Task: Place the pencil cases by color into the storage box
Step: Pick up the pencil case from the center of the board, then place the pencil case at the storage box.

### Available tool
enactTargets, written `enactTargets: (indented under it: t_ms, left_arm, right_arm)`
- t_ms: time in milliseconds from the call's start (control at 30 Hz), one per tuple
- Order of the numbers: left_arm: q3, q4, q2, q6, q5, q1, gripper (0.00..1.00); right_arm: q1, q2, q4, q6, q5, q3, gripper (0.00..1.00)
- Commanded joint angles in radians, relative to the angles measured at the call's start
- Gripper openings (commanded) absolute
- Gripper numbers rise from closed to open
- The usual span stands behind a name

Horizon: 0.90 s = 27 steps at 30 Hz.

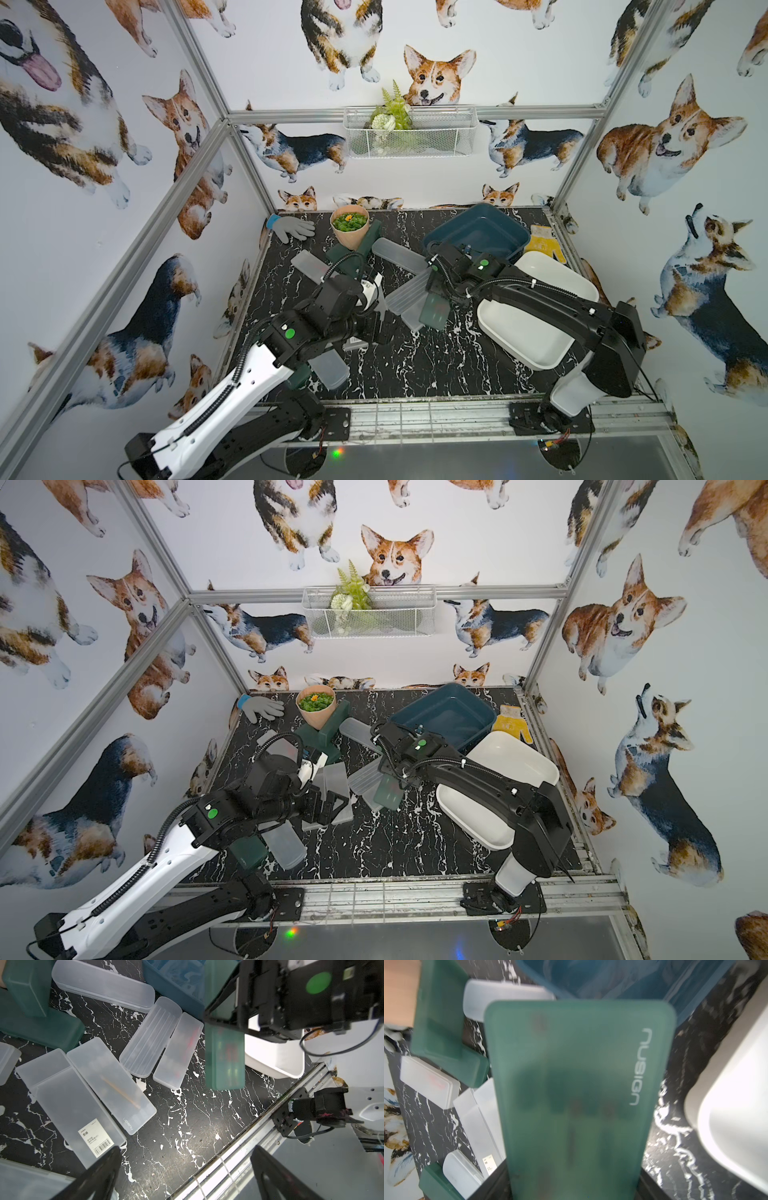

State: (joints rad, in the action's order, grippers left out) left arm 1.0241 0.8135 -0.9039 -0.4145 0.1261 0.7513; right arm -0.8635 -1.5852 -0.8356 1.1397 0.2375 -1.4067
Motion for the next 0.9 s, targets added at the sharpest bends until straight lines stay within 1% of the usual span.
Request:
enactTargets:
  t_ms: [0, 200, 267, 433, 500, 667, 767, 800, 867]
  left_arm:
    - [0.026, 0.0, -0.046, -0.013, 0.094, -0.045, 0.99]
    - [0.055, -0.007, -0.128, 0.005, 0.122, -0.062, 0.99]
    - [0.075, 0.002, -0.153, 0.018, 0.124, -0.062, 0.99]
    - [0.117, 0.01, -0.193, 0.048, 0.122, -0.057, 0.99]
    - [0.13, 0.01, -0.207, 0.06, 0.119, -0.041, 0.99]
    - [0.147, 0.006, -0.232, 0.086, 0.107, 0.007, 0.99]
    - [0.152, 0.001, -0.245, 0.097, 0.112, 0.024, 0.99]
    - [0.154, 0.0, -0.249, 0.098, 0.114, 0.026, 0.99]
    - [0.156, -0.005, -0.257, 0.104, 0.121, 0.03, 0.99]
  right_arm:
    - [0.069, 0.033, -0.016, -0.131, 0.013, -0.017, 0.64]
    - [0.198, 0.095, -0.063, -0.227, 0.023, -0.015, 0.64]
    - [0.246, 0.139, -0.069, -0.24, 0.023, 0.016, 0.64]
    - [0.414, 0.298, -0.085, -0.242, -0.006, 0.146, 0.64]
    - [0.483, 0.354, -0.092, -0.24, -0.03, 0.195, 0.64]
    - [0.582, 0.441, -0.136, -0.273, -0.041, 0.262, 0.64]
    - [0.615, 0.458, -0.158, -0.28, -0.04, 0.296, 0.65]
    - [0.626, 0.487, -0.157, -0.278, -0.046, 0.309, 0.65]
    - [0.646, 0.493, -0.152, -0.278, -0.067, 0.333, 0.65]
